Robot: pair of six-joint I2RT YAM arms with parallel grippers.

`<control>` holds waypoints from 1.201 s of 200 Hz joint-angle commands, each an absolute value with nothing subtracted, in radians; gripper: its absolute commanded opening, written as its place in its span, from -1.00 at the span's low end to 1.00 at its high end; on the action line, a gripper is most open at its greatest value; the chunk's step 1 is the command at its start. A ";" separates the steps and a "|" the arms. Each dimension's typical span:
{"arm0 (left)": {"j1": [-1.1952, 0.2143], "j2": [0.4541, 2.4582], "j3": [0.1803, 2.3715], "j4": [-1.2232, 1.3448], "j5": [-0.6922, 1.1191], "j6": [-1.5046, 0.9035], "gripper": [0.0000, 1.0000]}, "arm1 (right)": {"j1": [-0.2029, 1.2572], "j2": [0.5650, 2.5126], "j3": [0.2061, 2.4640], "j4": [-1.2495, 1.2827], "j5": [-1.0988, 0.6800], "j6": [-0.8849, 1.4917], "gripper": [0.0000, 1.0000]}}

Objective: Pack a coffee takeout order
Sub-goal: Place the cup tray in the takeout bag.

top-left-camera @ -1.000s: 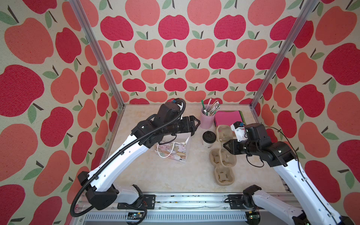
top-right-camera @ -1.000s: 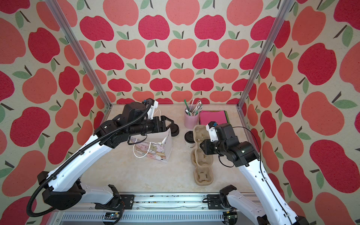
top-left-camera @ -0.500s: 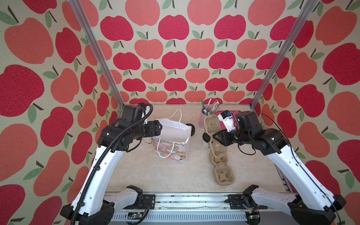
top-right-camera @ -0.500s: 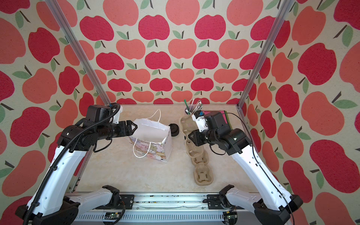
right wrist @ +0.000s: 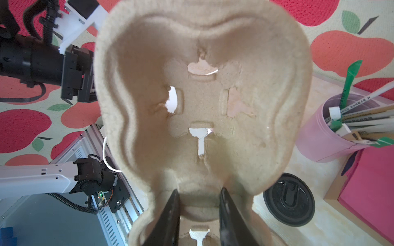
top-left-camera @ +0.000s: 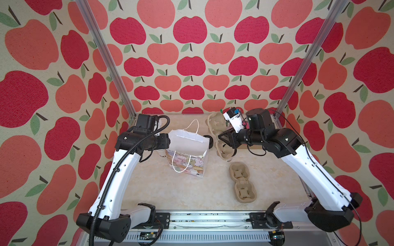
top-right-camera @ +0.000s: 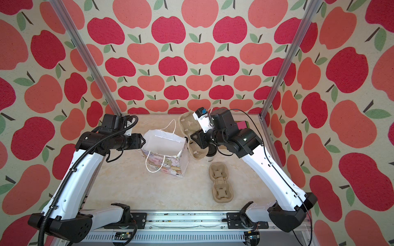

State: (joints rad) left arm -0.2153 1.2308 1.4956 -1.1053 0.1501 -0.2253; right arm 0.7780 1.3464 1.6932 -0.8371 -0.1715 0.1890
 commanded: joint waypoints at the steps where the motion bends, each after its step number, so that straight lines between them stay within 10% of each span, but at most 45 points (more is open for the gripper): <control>1: -0.193 1.244 1.475 -1.051 0.181 -0.199 0.01 | 0.789 1.376 1.747 -0.750 -0.211 0.132 -0.41; 169: -0.146 1.216 1.383 -0.952 0.269 -0.232 -0.91 | 0.891 1.777 2.050 -0.610 -0.324 -0.120 -0.44; 240: -0.119 1.178 1.348 -0.927 0.270 -0.253 -1.00 | 0.931 1.773 1.944 -0.623 -0.308 -0.184 -0.44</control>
State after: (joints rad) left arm -0.1303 1.2018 1.3624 -0.9504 0.2565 -0.2405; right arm 0.9100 1.7931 1.9884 -0.6254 -0.3023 -0.1322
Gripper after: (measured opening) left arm 0.044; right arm 0.295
